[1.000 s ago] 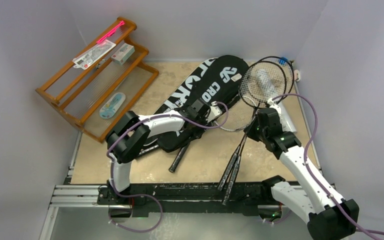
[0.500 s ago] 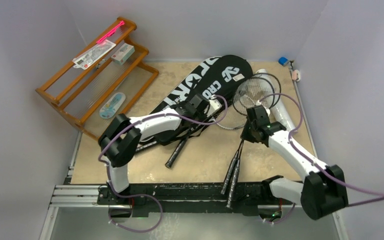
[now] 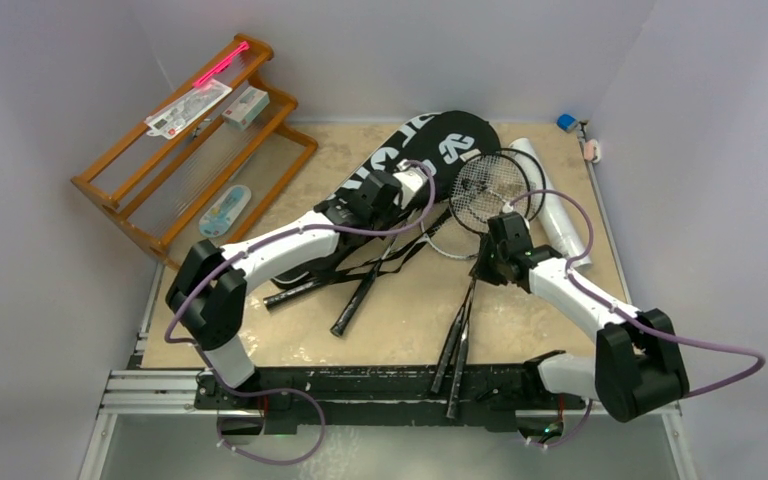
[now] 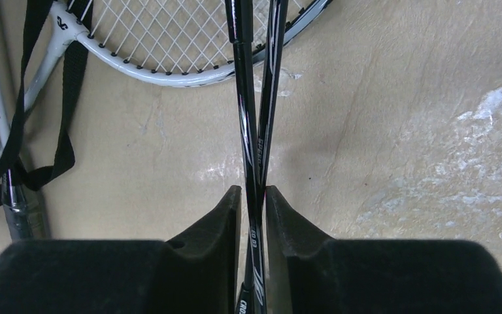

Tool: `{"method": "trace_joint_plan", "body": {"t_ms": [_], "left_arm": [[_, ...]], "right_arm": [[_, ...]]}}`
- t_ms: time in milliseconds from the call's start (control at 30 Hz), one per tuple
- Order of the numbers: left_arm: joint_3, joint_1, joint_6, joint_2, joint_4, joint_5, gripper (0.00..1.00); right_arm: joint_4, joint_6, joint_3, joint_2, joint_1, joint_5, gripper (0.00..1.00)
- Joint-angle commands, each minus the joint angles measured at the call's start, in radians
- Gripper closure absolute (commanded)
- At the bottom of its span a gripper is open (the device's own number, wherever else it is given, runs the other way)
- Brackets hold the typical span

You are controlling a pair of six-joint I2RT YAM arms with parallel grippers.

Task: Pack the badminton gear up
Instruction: Pick up the racket bag from the center of the board.

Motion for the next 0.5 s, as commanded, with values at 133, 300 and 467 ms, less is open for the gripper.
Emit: {"method": "trace_joint_plan", "body": {"t_ms": [133, 300, 467], "left_arm": [[-0.002, 0.103, -0.152, -0.108, 0.007, -0.045, 1.00], [0.010, 0.132, -0.197, -0.104, -0.031, -0.094, 1.00], [0.054, 0.180, -0.282, -0.095, -0.090, -0.164, 1.00]], "right_arm": [[-0.019, -0.008, 0.009, -0.055, -0.001, 0.025, 0.96], [-0.119, 0.021, 0.035, -0.124, -0.001, 0.146, 0.98], [-0.176, 0.055, 0.060, -0.119, -0.002, 0.241, 0.97]]}}
